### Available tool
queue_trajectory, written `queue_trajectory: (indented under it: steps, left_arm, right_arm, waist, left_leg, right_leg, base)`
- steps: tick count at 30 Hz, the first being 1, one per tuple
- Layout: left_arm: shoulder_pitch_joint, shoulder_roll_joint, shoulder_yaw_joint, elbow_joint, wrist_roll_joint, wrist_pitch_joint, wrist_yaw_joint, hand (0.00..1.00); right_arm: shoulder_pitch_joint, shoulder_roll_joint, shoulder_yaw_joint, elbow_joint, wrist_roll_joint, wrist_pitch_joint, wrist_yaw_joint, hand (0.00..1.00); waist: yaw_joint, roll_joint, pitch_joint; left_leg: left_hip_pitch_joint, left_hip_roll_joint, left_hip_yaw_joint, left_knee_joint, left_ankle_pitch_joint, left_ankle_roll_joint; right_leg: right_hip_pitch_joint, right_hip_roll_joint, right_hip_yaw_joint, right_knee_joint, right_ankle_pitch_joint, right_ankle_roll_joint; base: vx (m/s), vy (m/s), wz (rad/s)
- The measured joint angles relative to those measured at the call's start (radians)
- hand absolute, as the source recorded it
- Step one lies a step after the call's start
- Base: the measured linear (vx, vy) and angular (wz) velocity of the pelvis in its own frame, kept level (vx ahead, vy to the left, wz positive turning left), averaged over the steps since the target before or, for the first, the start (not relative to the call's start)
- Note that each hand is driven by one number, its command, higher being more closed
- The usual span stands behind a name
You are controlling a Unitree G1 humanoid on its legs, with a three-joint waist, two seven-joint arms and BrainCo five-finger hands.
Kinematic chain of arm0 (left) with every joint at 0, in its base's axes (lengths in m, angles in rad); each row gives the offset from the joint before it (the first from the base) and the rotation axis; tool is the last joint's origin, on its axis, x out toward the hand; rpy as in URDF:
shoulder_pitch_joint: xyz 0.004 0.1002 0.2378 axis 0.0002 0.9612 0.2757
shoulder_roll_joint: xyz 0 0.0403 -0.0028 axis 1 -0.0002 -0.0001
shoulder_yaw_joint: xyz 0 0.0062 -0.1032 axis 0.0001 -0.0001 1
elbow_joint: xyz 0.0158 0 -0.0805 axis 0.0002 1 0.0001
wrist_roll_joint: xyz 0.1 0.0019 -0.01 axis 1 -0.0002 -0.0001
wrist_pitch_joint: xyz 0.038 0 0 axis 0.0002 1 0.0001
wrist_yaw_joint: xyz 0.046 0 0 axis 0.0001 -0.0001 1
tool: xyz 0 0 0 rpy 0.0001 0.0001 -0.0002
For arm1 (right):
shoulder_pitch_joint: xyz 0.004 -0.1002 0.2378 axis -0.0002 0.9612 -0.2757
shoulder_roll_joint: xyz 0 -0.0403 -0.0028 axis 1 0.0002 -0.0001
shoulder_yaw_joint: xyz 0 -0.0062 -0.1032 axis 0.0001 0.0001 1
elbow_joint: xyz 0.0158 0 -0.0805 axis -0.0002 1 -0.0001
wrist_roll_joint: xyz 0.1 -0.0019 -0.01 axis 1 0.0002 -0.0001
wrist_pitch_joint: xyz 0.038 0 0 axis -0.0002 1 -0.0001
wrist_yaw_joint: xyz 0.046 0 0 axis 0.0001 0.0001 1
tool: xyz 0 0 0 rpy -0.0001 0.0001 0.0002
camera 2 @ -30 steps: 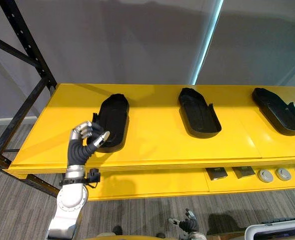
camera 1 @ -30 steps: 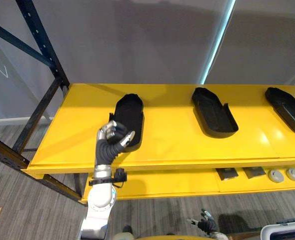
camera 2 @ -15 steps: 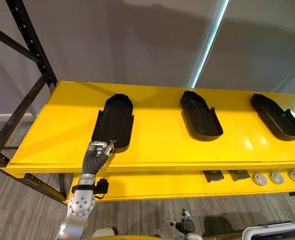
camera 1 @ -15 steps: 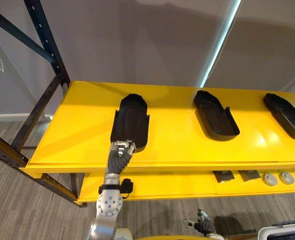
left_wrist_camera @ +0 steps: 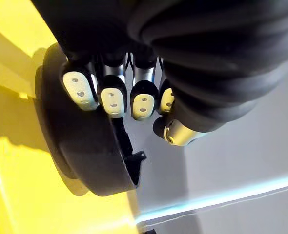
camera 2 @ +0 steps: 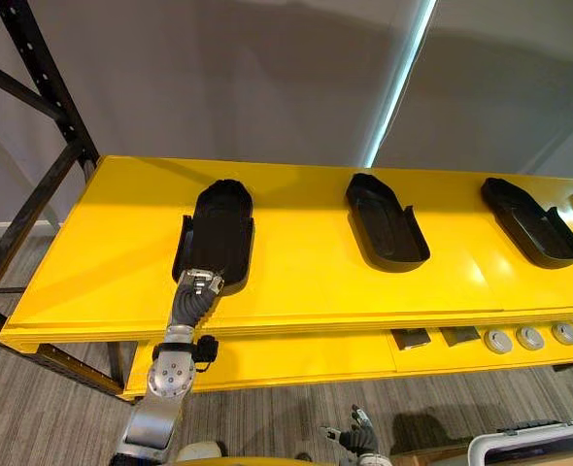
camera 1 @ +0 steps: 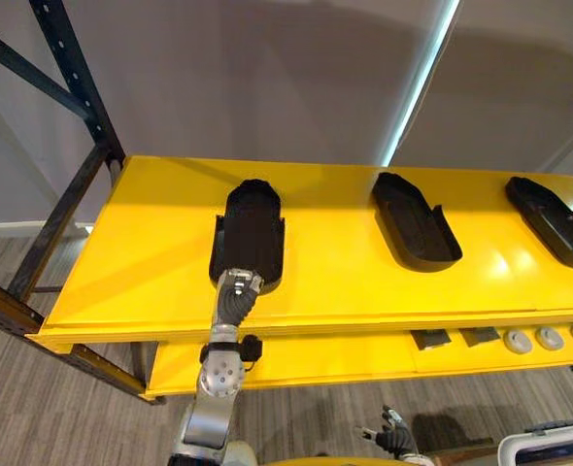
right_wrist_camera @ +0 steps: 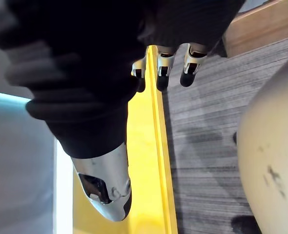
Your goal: Walk over and take plastic housings, then place them on the shelf
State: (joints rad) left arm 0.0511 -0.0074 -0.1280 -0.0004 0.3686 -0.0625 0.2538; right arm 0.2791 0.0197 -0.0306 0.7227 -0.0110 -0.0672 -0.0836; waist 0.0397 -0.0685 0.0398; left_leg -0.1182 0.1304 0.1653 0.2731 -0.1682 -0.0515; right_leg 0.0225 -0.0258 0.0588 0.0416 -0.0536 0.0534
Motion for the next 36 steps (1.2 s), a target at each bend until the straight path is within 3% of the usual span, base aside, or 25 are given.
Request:
queue_trajectory:
  steps: [12,17,26,30,33,36]
  left_arm:
    - [-0.169,0.035,0.040,0.212,0.056,0.019,0.023,1.00]
    - [-0.235,0.070,0.056,0.281,0.070,0.032,0.031,1.00]
    - [-0.246,0.080,0.051,0.256,0.072,0.033,0.037,1.00]
    - [-0.162,0.111,0.013,-0.065,0.053,0.040,0.036,1.00]
    - [-0.130,0.142,0.031,-0.305,0.036,-0.014,0.039,1.00]
    - [-0.043,0.157,0.193,-0.529,-0.014,-0.084,0.079,1.00]
  right_arm:
    - [-0.025,-0.021,-0.009,0.053,-0.003,0.000,0.001,0.00]
    - [-0.056,-0.024,-0.009,0.089,-0.009,0.000,0.002,0.00]
    - [-0.088,-0.020,-0.012,0.127,-0.009,-0.001,0.001,0.00]
    - [-0.091,-0.020,-0.017,0.135,-0.004,-0.002,-0.001,0.00]
    - [-0.087,-0.018,-0.031,0.135,0.001,-0.002,-0.001,0.00]
    - [-0.079,-0.017,-0.045,0.122,0.001,-0.002,-0.001,0.00]
  waist:
    - [-0.030,0.019,-0.034]
    - [-0.055,0.013,-0.034]
    - [-0.059,0.006,-0.026]
    - [-0.055,0.002,-0.013]
    - [-0.048,0.004,-0.012]
    - [-0.037,0.019,-0.002]
  left_leg:
    - [0.143,-0.046,-0.001,-0.361,0.208,-0.009]
    - [0.147,-0.061,-0.005,-0.375,0.216,-0.005]
    - [0.146,-0.070,-0.019,-0.376,0.216,-0.003]
    - [0.137,-0.068,-0.035,-0.369,0.216,-0.004]
    - [0.138,-0.064,-0.055,-0.368,0.216,-0.004]
    - [0.153,-0.056,-0.068,-0.370,0.200,0.005]
  right_leg:
    - [-0.029,-0.009,-0.006,-0.006,0.001,-0.001]
    - [-0.027,-0.009,-0.005,-0.015,0.006,0.002]
    - [-0.005,-0.015,-0.010,-0.047,0.021,0.008]
    - [0.002,-0.015,-0.018,-0.045,0.021,0.008]
    - [0.011,-0.012,-0.026,-0.039,0.021,0.008]
    - [0.032,-0.011,-0.031,-0.024,0.019,0.009]
  base:
    - [-0.02,-0.032,0.03]
    - [-0.03,0.005,-0.02]
    - [0.02,-0.003,0.04]
    - [0.05,-0.013,0.12]
    - [0.03,-0.014,0.19]
    - [-0.02,0.003,0.14]
